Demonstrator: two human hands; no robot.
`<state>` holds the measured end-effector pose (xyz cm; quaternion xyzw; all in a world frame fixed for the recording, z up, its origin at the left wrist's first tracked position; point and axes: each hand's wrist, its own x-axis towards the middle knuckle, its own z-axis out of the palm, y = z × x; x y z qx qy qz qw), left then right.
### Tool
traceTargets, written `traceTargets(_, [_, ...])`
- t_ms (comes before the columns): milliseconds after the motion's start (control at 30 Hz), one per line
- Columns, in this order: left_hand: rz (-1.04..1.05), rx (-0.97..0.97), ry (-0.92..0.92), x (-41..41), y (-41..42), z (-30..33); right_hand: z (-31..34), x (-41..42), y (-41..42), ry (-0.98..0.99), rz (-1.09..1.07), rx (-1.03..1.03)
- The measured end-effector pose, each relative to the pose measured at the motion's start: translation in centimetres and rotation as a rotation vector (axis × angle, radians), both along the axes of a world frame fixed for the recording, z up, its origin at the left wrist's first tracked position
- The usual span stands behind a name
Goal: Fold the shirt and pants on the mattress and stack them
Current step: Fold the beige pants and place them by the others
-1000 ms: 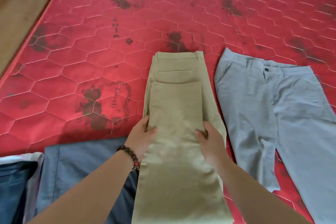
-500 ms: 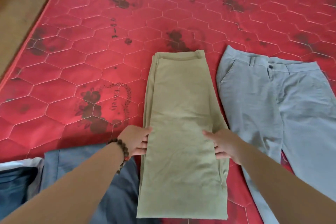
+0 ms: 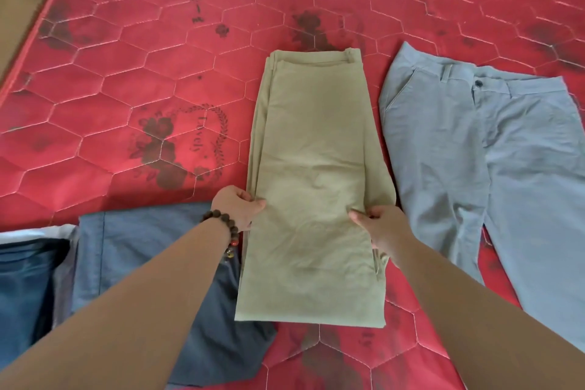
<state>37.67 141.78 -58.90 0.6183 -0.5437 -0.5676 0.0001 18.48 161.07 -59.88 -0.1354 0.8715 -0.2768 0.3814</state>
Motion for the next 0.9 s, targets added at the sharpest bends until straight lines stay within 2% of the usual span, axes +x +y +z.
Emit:
traceTargets(67, [0.012,-0.015,0.024,0.0,0.4,0.8,0.6,0.2,0.1,-0.03,-0.02,-0.023])
traceTargets(133, [0.124,0.184,0.111,0.3,1.2,2.1,1.5,0.7,0.4,-0.125,-0.08,-0.048])
traceTargets(200, [0.175,0.392,0.12,1.4,2.5,3.4,3.0,1.5,1.3,-0.259,-0.093,-0.005])
traceTargets(333, [0.011,0.516,-0.004,4.8,5.9,4.6,5.0,4.3,5.5,-0.492,-0.025,0.123])
traceTargets(467, [-0.052,0.4,-0.085,6.1,8.5,4.6,5.5,6.0,8.8,-0.314,0.081,0.165])
traceTargets(600, [-0.09,0.404,-0.052,6.5,11.0,5.5,6.4,6.2,10.6,-0.195,0.087,0.147])
traceTargets(733, [-0.026,0.475,0.003,7.7,14.6,6.7,7.5,6.9,13.6,-0.177,0.083,0.164])
traceTargets(900, [-0.071,0.439,-0.048,11.6,19.4,5.9,7.3,10.0,18.0,-0.205,0.072,0.228])
